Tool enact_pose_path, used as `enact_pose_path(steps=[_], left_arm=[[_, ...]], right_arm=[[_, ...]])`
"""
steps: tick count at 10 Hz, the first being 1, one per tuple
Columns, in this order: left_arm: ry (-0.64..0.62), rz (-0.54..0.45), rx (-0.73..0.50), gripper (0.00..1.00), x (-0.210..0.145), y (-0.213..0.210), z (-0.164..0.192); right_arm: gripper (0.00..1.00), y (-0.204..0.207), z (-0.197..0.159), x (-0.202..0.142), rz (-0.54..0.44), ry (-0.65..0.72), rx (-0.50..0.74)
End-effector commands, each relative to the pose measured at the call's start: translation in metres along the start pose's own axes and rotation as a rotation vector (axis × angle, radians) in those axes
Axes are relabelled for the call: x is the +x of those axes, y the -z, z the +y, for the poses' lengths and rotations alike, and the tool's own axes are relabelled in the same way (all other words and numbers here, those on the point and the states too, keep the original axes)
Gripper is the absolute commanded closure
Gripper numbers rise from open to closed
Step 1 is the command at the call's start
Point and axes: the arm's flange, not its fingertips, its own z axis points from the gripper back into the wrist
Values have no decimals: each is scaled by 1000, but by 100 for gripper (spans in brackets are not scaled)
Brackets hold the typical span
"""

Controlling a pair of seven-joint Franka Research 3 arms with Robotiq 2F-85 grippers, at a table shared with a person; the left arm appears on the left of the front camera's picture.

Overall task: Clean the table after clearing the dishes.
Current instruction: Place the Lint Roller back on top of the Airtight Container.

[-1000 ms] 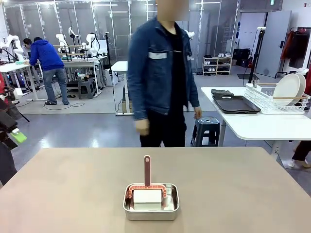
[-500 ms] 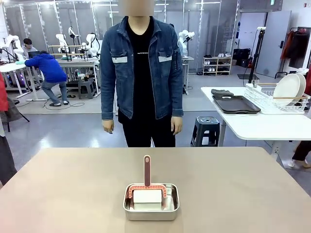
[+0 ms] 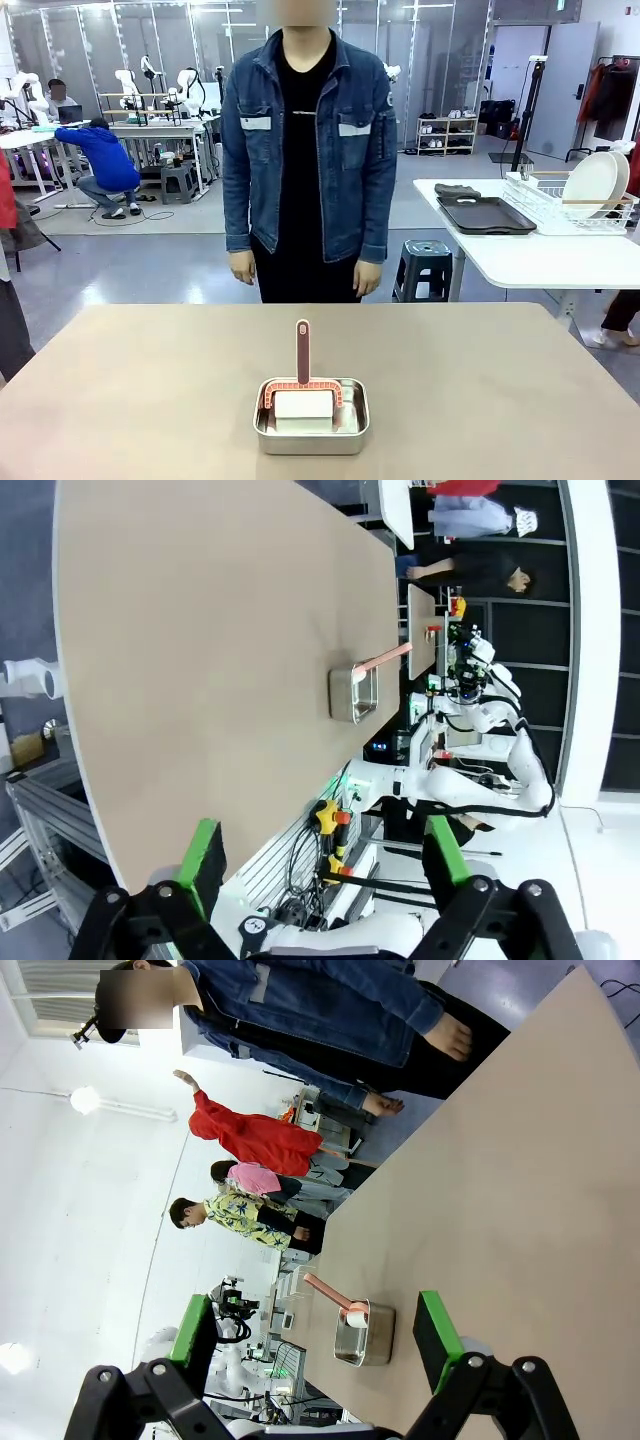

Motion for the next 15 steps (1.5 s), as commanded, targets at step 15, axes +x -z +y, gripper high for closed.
enact_pose_path(steps=[15], left_arm=[[4, 9, 64, 0, 2, 8, -11]], right_arm=[[0, 1, 3, 1, -3, -5, 9]])
